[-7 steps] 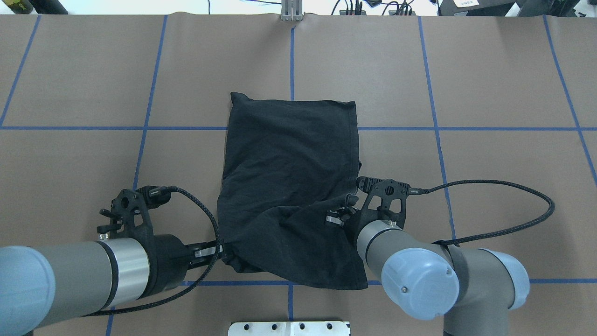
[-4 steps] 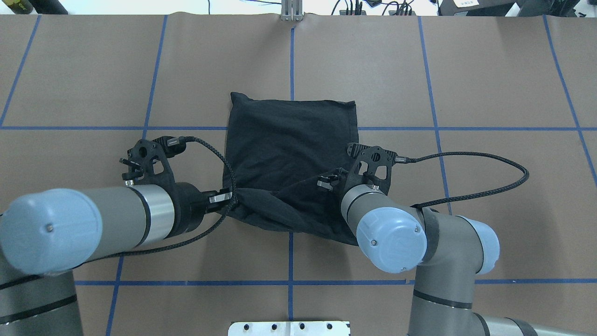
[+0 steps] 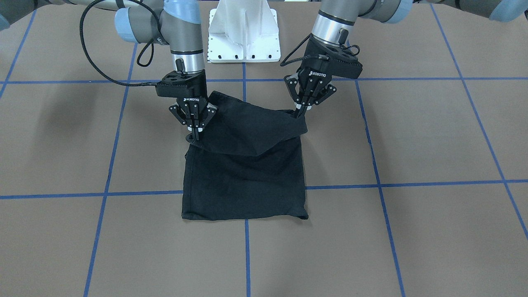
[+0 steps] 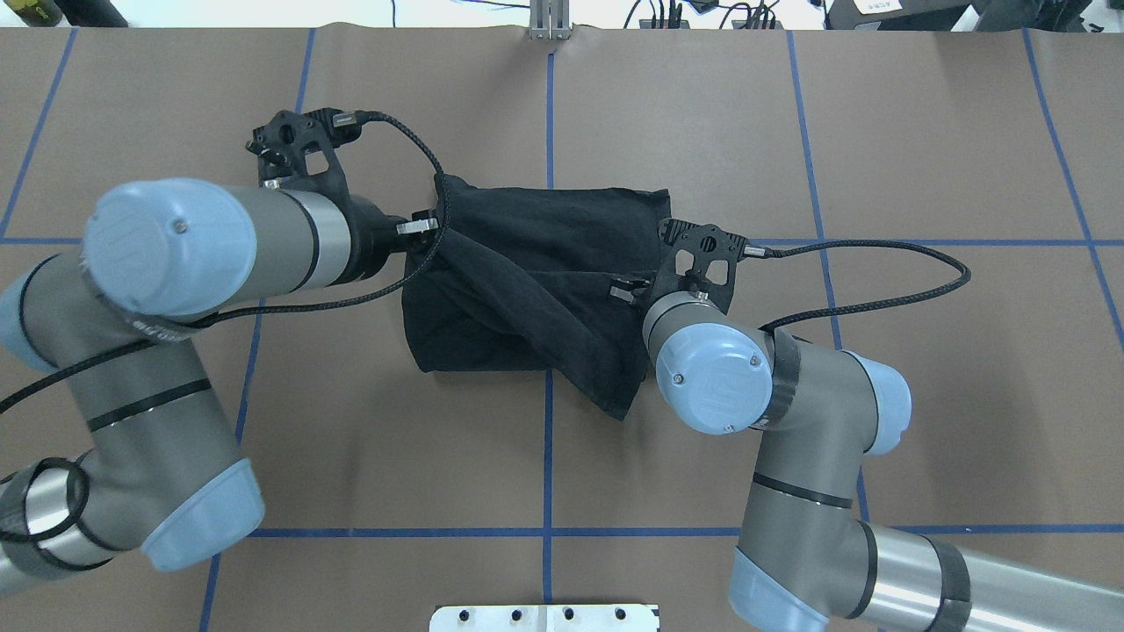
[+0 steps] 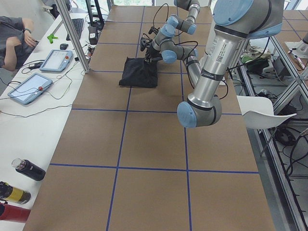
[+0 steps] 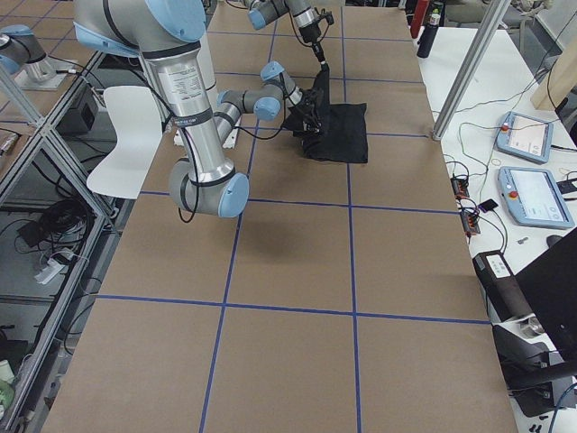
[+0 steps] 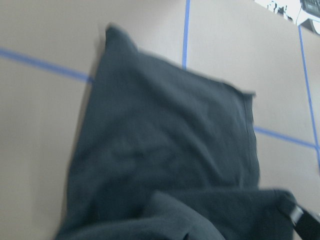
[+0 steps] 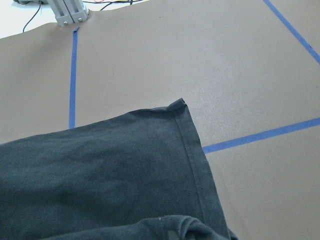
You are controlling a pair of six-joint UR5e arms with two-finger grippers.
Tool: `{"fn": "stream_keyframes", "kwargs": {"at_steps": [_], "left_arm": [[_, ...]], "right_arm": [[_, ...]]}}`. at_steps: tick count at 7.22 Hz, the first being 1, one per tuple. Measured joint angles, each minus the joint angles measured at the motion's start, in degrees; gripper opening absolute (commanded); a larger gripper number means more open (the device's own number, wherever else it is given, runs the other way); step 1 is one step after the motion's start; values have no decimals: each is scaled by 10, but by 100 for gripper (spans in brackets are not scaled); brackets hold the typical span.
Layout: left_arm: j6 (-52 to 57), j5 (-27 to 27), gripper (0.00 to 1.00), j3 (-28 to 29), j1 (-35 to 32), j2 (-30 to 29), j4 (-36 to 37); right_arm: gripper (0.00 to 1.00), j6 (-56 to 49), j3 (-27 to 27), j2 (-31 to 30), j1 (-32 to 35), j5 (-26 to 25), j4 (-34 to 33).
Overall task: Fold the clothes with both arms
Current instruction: 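Lift the near edge with both grippers and fold it away from the robot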
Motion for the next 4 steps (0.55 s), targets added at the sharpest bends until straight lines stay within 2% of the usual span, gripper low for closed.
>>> {"fn": "stream_keyframes", "kwargs": {"at_steps": [2,4], "left_arm": [[23,1,0,96,-21,-56,-9],[46,4,0,196,-31,-95,-53]], "right_arm": [[0,-2,-33,15,21,5,1],[0,-2,-91,48,36,7,4]]}}
